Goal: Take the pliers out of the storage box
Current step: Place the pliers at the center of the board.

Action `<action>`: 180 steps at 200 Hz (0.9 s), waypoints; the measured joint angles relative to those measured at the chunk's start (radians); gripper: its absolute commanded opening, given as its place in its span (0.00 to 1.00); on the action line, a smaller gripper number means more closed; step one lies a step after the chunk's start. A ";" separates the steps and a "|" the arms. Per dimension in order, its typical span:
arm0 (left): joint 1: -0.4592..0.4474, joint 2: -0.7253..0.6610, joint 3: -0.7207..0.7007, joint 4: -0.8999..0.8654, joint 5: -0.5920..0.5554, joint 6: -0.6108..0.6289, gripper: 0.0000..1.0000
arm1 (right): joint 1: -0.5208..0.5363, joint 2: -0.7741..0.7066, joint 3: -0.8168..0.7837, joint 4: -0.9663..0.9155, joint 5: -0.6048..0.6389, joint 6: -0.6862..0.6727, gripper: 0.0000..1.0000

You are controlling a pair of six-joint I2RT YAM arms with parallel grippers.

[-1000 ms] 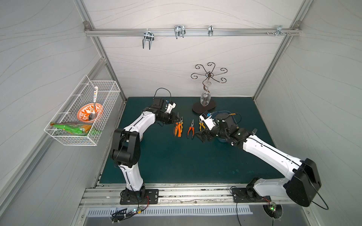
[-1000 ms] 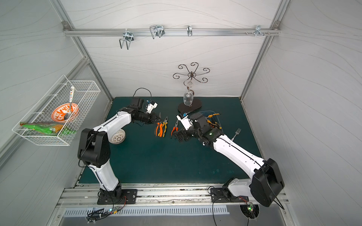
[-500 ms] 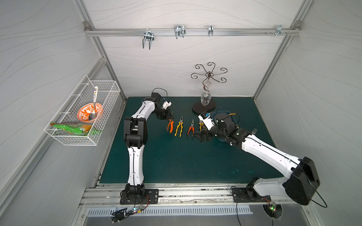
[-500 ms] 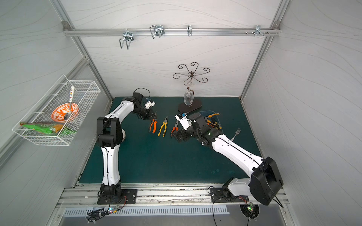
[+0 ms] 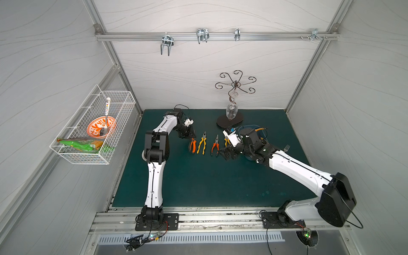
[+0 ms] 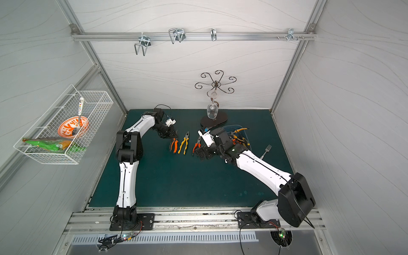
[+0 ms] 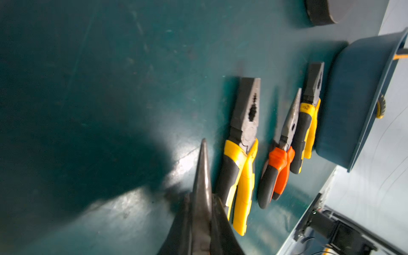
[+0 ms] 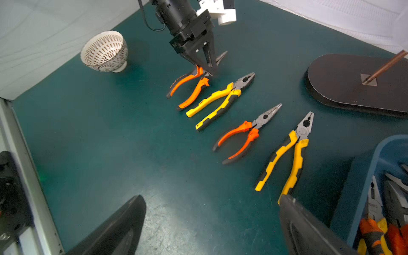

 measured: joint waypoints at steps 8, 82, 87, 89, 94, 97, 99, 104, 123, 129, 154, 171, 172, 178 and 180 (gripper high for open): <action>0.003 0.005 0.005 -0.004 0.003 -0.008 0.00 | 0.000 0.001 0.000 -0.005 0.013 0.000 0.99; 0.026 0.033 0.021 -0.017 0.022 -0.057 0.23 | 0.000 0.000 0.000 -0.022 0.074 -0.008 0.99; 0.027 0.035 0.023 -0.015 0.021 -0.056 0.26 | 0.000 0.000 0.000 -0.022 0.077 -0.009 0.99; 0.027 0.037 0.023 -0.014 0.021 -0.058 0.26 | 0.000 0.000 0.000 -0.022 0.078 -0.009 0.99; 0.028 0.040 0.026 -0.012 0.018 -0.056 0.28 | 0.000 0.000 0.000 -0.022 0.080 -0.010 0.99; 0.029 0.042 0.027 -0.012 0.019 -0.061 0.29 | 0.000 0.000 0.000 -0.022 0.080 -0.010 0.99; 0.030 0.045 0.029 -0.012 0.018 -0.061 0.30 | 0.000 0.000 0.000 -0.022 0.081 -0.010 0.99; 0.031 0.048 0.032 -0.012 0.025 -0.062 0.31 | -0.001 0.000 0.000 -0.023 0.082 -0.010 0.99; 0.035 0.051 0.038 -0.010 0.033 -0.064 0.33 | -0.003 0.000 0.000 -0.023 0.089 -0.011 0.99; 0.036 0.051 0.039 -0.008 0.034 -0.064 0.34 | -0.003 0.000 0.000 -0.023 0.090 -0.011 0.99; 0.036 0.051 0.039 -0.004 0.038 -0.070 0.45 | -0.015 -0.001 0.000 -0.023 0.091 -0.006 0.99; 0.036 0.044 0.035 0.008 0.046 -0.084 0.60 | -0.035 -0.006 0.000 -0.023 0.089 0.006 0.99; 0.037 0.043 0.034 0.009 0.043 -0.084 0.60 | -0.036 -0.006 0.000 -0.023 0.089 0.007 0.99; 0.036 0.033 0.024 0.018 0.042 -0.090 0.66 | -0.048 -0.010 0.000 -0.023 0.089 0.013 0.99; 0.037 0.030 0.020 0.021 0.039 -0.084 0.68 | -0.053 -0.012 0.000 -0.023 0.089 0.016 0.99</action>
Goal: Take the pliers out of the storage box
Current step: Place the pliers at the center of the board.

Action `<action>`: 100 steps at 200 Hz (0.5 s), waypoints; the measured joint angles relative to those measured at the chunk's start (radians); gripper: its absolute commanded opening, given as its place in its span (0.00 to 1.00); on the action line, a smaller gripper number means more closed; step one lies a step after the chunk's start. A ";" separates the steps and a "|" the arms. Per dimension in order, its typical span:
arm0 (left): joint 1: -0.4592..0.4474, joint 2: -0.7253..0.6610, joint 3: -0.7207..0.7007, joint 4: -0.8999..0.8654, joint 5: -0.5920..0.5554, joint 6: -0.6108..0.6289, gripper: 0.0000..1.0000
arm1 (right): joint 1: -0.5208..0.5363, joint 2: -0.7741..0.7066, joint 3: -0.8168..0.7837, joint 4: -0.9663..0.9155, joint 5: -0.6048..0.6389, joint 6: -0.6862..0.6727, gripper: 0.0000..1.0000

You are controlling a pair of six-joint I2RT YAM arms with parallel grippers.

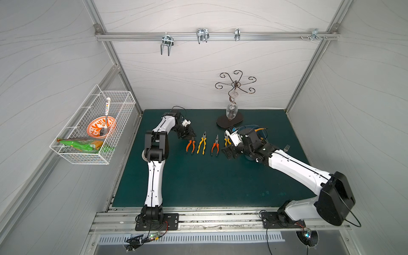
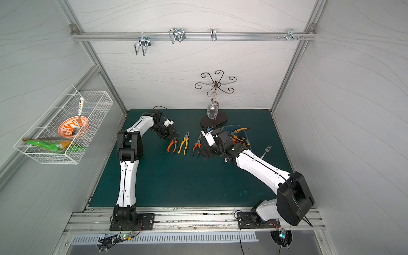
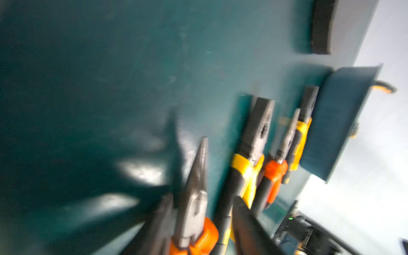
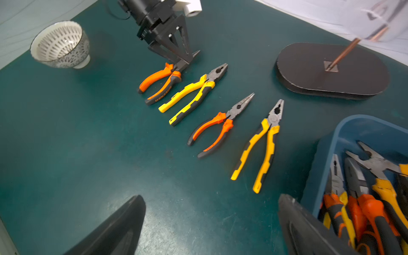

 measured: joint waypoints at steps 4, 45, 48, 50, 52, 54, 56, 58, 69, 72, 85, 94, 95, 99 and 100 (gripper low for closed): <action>-0.001 -0.012 -0.015 0.012 -0.004 -0.011 0.72 | -0.010 -0.003 0.000 0.000 0.000 0.006 0.99; 0.002 -0.232 -0.348 0.196 -0.090 -0.073 0.93 | -0.135 -0.053 -0.019 0.010 0.032 0.071 0.99; 0.001 -0.253 -0.375 0.208 -0.095 -0.078 0.93 | -0.144 -0.057 -0.021 0.010 0.037 0.074 0.99; 0.001 -0.267 -0.396 0.217 -0.100 -0.084 0.94 | -0.151 -0.059 -0.024 0.010 0.042 0.076 0.99; 0.001 -0.279 -0.415 0.230 -0.106 -0.088 0.94 | -0.157 -0.061 -0.026 0.010 0.045 0.078 0.99; 0.001 -0.294 -0.435 0.240 -0.111 -0.095 0.94 | -0.161 -0.062 -0.027 0.010 0.046 0.080 0.99; 0.001 -0.308 -0.454 0.250 -0.116 -0.100 0.94 | -0.168 -0.063 -0.029 0.010 0.050 0.082 0.99; 0.001 -0.317 -0.467 0.257 -0.121 -0.102 0.94 | -0.175 -0.064 -0.030 0.009 0.053 0.084 0.99; -0.002 -0.389 -0.552 0.303 -0.150 -0.128 0.95 | -0.211 -0.064 -0.032 0.003 0.068 0.093 0.99; -0.005 -0.406 -0.570 0.316 -0.158 -0.132 0.95 | -0.221 -0.063 -0.032 0.001 0.070 0.095 0.99; -0.015 -0.489 -0.651 0.379 -0.203 -0.159 0.96 | -0.259 -0.056 -0.027 -0.022 0.082 0.104 0.99; -0.027 -0.547 -0.698 0.415 -0.231 -0.178 0.97 | -0.283 -0.041 -0.012 -0.045 0.090 0.108 0.99; -0.029 -0.552 -0.702 0.418 -0.232 -0.179 0.97 | -0.285 -0.039 -0.010 -0.047 0.090 0.108 0.99; -0.036 -0.578 -0.722 0.438 -0.245 -0.185 0.97 | -0.296 -0.028 -0.001 -0.058 0.093 0.109 0.99; -0.038 -0.582 -0.726 0.441 -0.247 -0.187 0.97 | -0.298 -0.027 0.001 -0.060 0.094 0.109 0.99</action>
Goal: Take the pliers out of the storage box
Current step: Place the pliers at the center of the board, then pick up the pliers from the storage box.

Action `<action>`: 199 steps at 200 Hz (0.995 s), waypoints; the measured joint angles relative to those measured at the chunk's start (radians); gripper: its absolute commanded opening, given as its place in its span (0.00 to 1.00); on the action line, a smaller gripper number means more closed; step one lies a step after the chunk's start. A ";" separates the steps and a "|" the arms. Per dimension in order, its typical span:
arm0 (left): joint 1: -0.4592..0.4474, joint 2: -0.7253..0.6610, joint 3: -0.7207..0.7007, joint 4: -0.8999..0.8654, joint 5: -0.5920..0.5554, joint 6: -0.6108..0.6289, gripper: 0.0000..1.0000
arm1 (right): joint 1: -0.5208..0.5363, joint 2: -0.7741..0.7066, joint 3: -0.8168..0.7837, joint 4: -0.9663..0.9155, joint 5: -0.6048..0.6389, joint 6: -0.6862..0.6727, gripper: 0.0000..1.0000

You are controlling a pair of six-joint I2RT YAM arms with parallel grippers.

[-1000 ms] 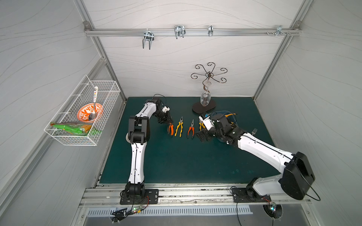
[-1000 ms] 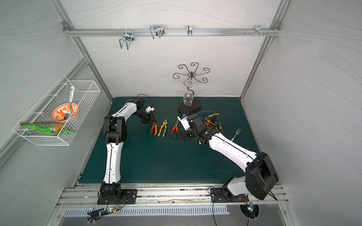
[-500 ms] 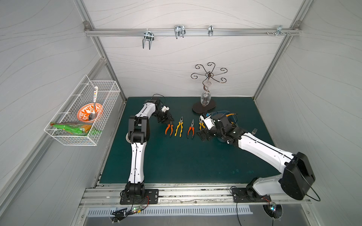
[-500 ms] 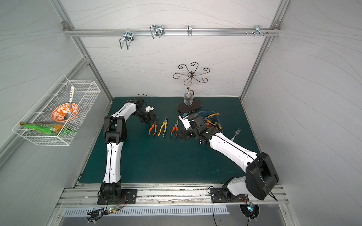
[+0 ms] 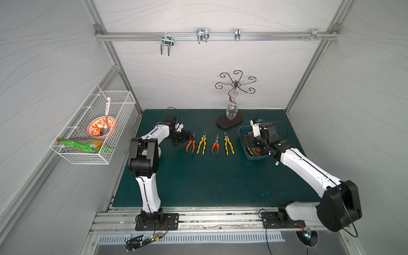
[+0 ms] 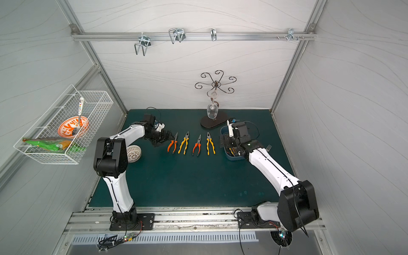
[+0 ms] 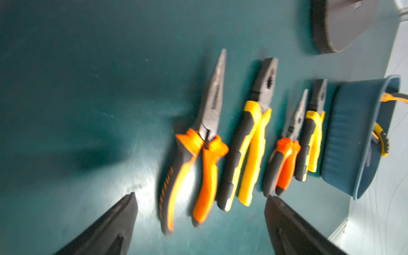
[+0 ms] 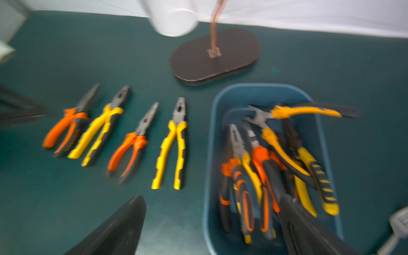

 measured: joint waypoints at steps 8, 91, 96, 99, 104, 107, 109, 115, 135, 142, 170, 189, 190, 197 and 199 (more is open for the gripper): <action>-0.023 -0.051 -0.037 0.034 -0.022 -0.014 0.97 | -0.018 0.022 0.021 -0.021 0.002 0.002 0.99; -0.426 -0.396 -0.323 0.293 -0.132 -0.061 1.00 | -0.142 0.336 0.246 -0.274 0.012 -0.053 0.57; -0.440 -0.396 -0.331 0.306 -0.134 -0.058 1.00 | -0.147 0.349 0.252 -0.283 0.012 -0.054 0.54; -0.448 -0.396 -0.335 0.314 -0.134 -0.056 1.00 | -0.151 0.358 0.257 -0.290 0.012 -0.056 0.52; -0.460 -0.395 -0.345 0.327 -0.134 -0.053 1.00 | -0.156 0.370 0.261 -0.296 0.013 -0.059 0.49; -0.465 -0.395 -0.350 0.332 -0.134 -0.051 1.00 | -0.158 0.378 0.264 -0.301 0.012 -0.057 0.47; -0.468 -0.395 -0.354 0.336 -0.134 -0.051 1.00 | -0.159 0.383 0.266 -0.305 0.013 -0.059 0.47; -0.475 -0.394 -0.361 0.346 -0.134 -0.049 1.00 | -0.163 0.396 0.271 -0.314 0.014 -0.059 0.45; -0.481 -0.381 -0.368 0.373 -0.133 -0.039 1.00 | -0.171 0.443 0.289 -0.336 0.016 -0.068 0.45; -0.481 -0.377 -0.368 0.382 -0.134 -0.033 1.00 | -0.171 0.457 0.294 -0.341 0.018 -0.069 0.43; -0.480 -0.372 -0.367 0.384 -0.139 -0.006 1.00 | -0.171 0.513 0.320 -0.356 0.027 -0.074 0.33; -0.480 -0.372 -0.367 0.385 -0.142 0.010 1.00 | -0.169 0.529 0.339 -0.371 0.028 -0.087 0.29; -0.480 -0.372 -0.367 0.385 -0.142 0.011 1.00 | -0.169 0.529 0.340 -0.371 0.028 -0.087 0.28; -0.480 -0.372 -0.367 0.385 -0.143 0.015 1.00 | -0.169 0.531 0.342 -0.373 0.026 -0.094 0.27; -0.480 -0.372 -0.367 0.385 -0.143 0.017 1.00 | -0.168 0.532 0.343 -0.375 0.024 -0.095 0.26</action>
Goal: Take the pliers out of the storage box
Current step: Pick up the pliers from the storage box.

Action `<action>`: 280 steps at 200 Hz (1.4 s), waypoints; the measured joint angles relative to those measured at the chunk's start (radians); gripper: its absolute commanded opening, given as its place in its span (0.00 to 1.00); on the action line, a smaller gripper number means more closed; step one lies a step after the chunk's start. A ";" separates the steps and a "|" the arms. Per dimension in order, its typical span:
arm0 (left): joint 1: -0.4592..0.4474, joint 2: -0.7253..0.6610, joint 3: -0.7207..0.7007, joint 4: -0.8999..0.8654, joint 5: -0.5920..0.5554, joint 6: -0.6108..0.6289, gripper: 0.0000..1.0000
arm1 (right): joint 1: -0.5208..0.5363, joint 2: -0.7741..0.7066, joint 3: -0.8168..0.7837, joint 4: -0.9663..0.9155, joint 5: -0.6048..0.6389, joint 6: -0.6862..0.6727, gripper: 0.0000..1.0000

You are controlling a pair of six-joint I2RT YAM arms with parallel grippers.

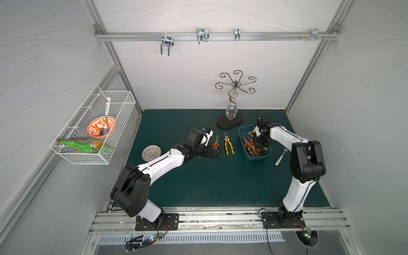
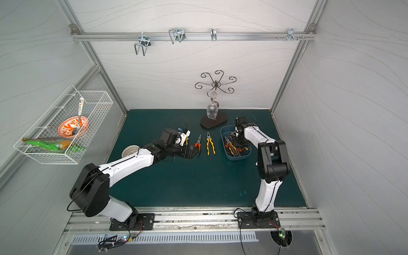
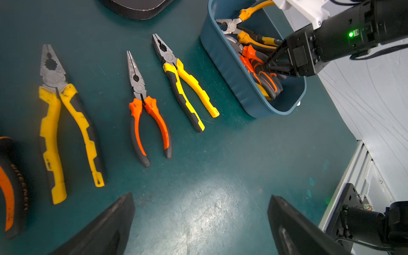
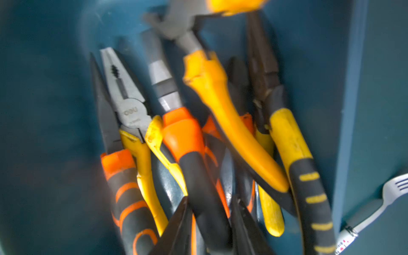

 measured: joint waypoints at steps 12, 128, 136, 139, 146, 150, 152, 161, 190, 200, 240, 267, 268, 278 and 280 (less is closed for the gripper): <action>0.000 0.000 0.000 0.000 -0.001 0.006 1.00 | 0.002 0.003 0.003 -0.003 -0.006 -0.010 0.18; 0.000 0.000 0.000 0.024 -0.013 0.009 1.00 | 0.014 -0.253 -0.189 0.123 -0.047 0.019 0.00; 0.000 0.000 0.000 0.032 -0.013 0.002 1.00 | 0.014 -0.290 -0.217 0.144 -0.052 0.028 0.00; 0.000 0.000 0.000 0.035 -0.012 0.001 1.00 | 0.014 -0.303 -0.228 0.152 -0.055 0.031 0.00; 0.000 0.000 0.000 0.043 -0.011 -0.005 1.00 | 0.014 -0.333 -0.251 0.171 -0.061 0.038 0.00; 0.000 0.000 -0.001 0.049 -0.011 -0.008 1.00 | 0.014 -0.351 -0.267 0.185 -0.067 0.042 0.00; 0.000 0.000 -0.001 0.051 -0.010 -0.011 1.00 | 0.013 -0.357 -0.272 0.189 -0.070 0.045 0.00; 0.000 0.000 -0.001 0.063 -0.004 -0.020 1.00 | 0.012 -0.391 -0.301 0.217 -0.089 0.058 0.00; 0.000 0.000 -0.004 0.116 0.027 -0.058 1.00 | 0.011 -0.470 -0.350 0.297 -0.163 0.099 0.00; 0.000 0.000 -0.004 0.141 0.040 -0.076 1.00 | 0.011 -0.499 -0.360 0.321 -0.183 0.110 0.00; 0.000 0.011 -0.001 0.245 0.098 -0.134 1.00 | 0.011 -0.607 -0.371 0.378 -0.282 0.143 0.00; 0.000 0.045 0.021 0.308 0.144 -0.175 1.00 | 0.005 -0.659 -0.380 0.410 -0.383 0.171 0.00; 0.000 0.045 0.021 0.311 0.146 -0.176 1.00 | 0.004 -0.661 -0.380 0.410 -0.389 0.173 0.00; 0.000 0.053 0.024 0.348 0.166 -0.196 1.00 | 0.003 -0.669 -0.384 0.423 -0.436 0.187 0.00; 0.000 0.055 0.024 0.356 0.170 -0.204 1.00 | 0.003 -0.669 -0.385 0.427 -0.448 0.192 0.00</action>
